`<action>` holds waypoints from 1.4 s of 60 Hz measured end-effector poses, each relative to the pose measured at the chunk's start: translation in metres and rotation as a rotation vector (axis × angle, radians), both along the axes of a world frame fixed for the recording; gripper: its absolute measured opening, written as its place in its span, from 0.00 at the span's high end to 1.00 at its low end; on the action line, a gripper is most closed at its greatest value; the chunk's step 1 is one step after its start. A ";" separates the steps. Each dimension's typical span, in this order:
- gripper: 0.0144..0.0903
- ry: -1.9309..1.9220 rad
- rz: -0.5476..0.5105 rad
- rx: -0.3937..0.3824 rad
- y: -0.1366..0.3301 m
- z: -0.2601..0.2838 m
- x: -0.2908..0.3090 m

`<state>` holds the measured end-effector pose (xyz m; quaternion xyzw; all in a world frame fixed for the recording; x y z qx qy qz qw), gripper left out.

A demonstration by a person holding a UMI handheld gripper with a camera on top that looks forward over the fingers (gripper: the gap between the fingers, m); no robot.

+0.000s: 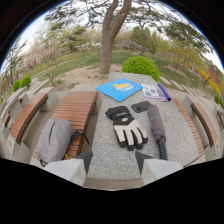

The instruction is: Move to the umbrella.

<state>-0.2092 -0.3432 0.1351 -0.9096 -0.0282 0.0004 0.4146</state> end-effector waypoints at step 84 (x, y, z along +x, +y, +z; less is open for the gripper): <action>0.07 -0.046 -0.090 -0.078 0.109 -0.095 0.229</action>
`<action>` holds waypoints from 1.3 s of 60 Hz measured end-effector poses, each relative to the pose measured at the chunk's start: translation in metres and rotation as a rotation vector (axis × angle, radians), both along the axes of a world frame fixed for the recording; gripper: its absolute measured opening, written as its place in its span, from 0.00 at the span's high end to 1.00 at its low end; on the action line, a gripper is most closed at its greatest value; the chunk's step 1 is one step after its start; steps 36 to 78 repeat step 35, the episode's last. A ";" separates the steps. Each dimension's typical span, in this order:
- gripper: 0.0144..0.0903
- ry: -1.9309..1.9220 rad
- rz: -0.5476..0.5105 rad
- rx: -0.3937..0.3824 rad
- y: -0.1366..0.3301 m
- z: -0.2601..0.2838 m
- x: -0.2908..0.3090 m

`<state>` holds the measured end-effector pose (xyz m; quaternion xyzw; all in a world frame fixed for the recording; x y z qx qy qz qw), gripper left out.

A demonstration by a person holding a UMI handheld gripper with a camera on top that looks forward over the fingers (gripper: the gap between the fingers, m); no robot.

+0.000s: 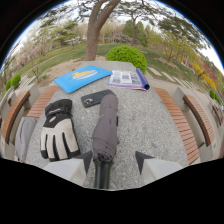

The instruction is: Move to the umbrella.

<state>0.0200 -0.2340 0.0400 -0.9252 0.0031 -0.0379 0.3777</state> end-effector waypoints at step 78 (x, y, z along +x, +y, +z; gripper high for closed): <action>0.07 0.031 0.025 -0.013 0.052 -0.023 -0.004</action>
